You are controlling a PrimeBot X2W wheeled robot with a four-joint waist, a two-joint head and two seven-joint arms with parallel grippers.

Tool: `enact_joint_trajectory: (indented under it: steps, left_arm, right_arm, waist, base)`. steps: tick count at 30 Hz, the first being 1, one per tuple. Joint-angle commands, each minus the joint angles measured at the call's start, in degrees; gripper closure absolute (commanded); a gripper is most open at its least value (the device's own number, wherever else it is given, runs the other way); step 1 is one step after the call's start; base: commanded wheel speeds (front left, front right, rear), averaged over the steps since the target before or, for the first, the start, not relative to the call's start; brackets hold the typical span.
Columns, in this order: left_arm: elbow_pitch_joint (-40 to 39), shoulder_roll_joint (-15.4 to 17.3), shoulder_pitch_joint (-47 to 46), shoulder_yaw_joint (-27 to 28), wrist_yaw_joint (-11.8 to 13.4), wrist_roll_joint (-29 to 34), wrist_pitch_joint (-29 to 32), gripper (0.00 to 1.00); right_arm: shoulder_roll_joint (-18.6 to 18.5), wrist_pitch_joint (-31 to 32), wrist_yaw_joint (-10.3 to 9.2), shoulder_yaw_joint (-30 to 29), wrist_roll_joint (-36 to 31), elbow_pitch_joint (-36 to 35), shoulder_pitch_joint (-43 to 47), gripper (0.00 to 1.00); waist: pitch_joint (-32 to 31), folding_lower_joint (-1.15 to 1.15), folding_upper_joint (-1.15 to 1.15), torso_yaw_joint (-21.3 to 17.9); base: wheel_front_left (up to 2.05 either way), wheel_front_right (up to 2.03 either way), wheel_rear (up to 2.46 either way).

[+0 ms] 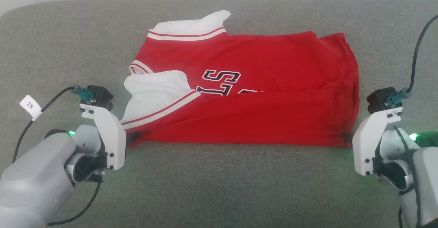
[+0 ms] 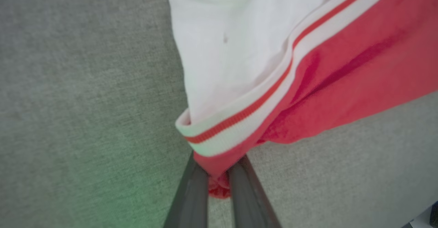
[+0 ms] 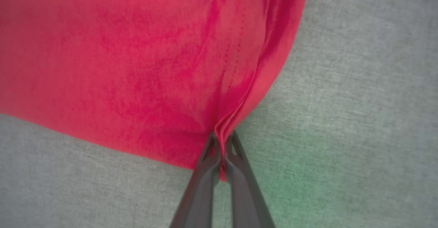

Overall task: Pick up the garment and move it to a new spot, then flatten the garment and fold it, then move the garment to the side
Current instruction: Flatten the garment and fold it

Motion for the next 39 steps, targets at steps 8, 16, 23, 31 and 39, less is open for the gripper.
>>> enact_joint_trajectory:
  steps: [8,16,23,31,39]
  left_arm:
    - [-4.19,2.63,1.16,-1.16,2.33,0.05,3.24,1.00]
    - [-13.26,7.41,3.10,-1.54,7.44,0.08,5.74,1.00]
    - [-24.46,11.64,7.43,-2.06,13.47,-0.59,6.31,1.00]
    - [-29.17,12.19,12.32,-3.07,16.68,-2.03,5.79,1.00]
    - [-29.37,12.77,12.20,-2.34,17.01,-2.20,5.03,0.00]
  right_arm:
    - [-4.94,3.26,-0.11,0.86,2.44,-4.17,0.10,1.00]
    - [-9.29,7.39,-0.11,0.78,5.38,-8.99,3.59,1.00]
    - [-10.61,11.44,-0.11,-0.93,7.54,-13.57,9.18,1.00]
    - [-9.00,13.42,-0.11,-1.77,8.08,-15.43,14.54,1.00]
    - [-7.63,10.08,-0.11,-1.84,7.35,-14.73,13.78,0.00]
  waist:
    - [-1.67,0.00,0.00,0.41]
    - [-2.82,0.00,0.00,1.17]
    - [-3.12,0.00,0.00,1.72]
    - [-2.84,0.00,0.00,1.62]
    - [-3.21,0.00,0.00,0.64]
  base:
    - [0.00,0.00,0.00]
    - [0.00,0.00,0.00]
    - [0.00,0.00,0.00]
    - [0.00,0.00,0.00]
    - [0.00,0.00,0.00]
